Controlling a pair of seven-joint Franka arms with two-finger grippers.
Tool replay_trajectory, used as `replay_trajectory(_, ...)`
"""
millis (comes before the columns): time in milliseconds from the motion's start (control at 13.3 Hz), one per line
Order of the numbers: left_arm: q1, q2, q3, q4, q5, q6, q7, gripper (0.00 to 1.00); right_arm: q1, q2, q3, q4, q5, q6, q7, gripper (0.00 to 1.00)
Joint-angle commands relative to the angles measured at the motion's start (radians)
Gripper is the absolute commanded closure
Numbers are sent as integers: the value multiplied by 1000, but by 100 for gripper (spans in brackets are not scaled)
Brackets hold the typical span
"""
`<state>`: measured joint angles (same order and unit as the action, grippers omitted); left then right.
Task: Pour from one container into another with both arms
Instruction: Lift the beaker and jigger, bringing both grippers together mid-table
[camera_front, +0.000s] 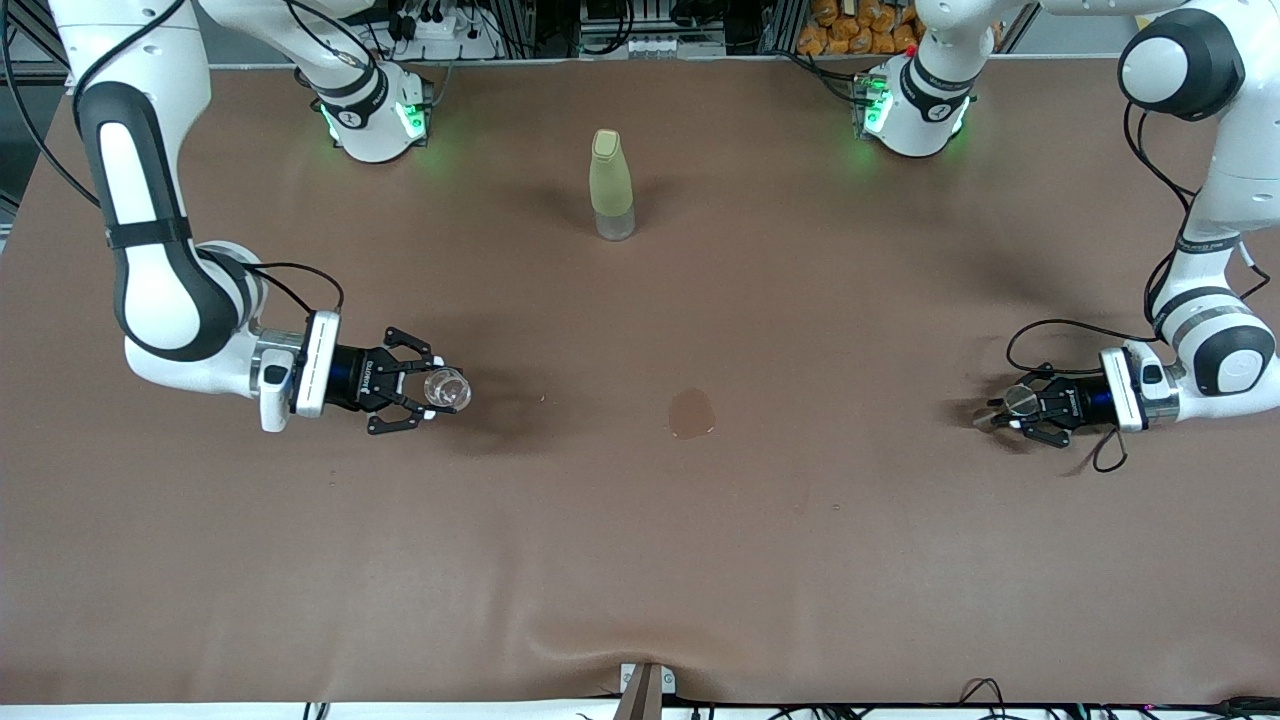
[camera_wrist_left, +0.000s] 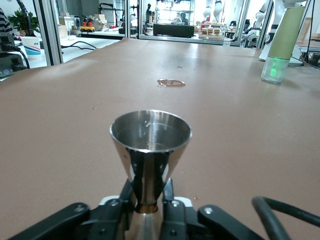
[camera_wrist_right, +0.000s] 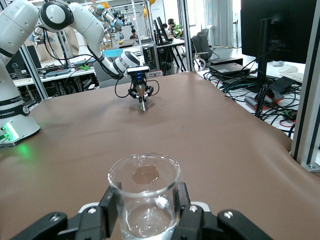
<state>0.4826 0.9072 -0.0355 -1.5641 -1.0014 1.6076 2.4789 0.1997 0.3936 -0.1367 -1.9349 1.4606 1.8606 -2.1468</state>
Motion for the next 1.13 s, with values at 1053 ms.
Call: replay_trajectory(1053,-97,-83,-360,24,-39,257,-146,100,38,-110,-4,-30,38,14,139,87)
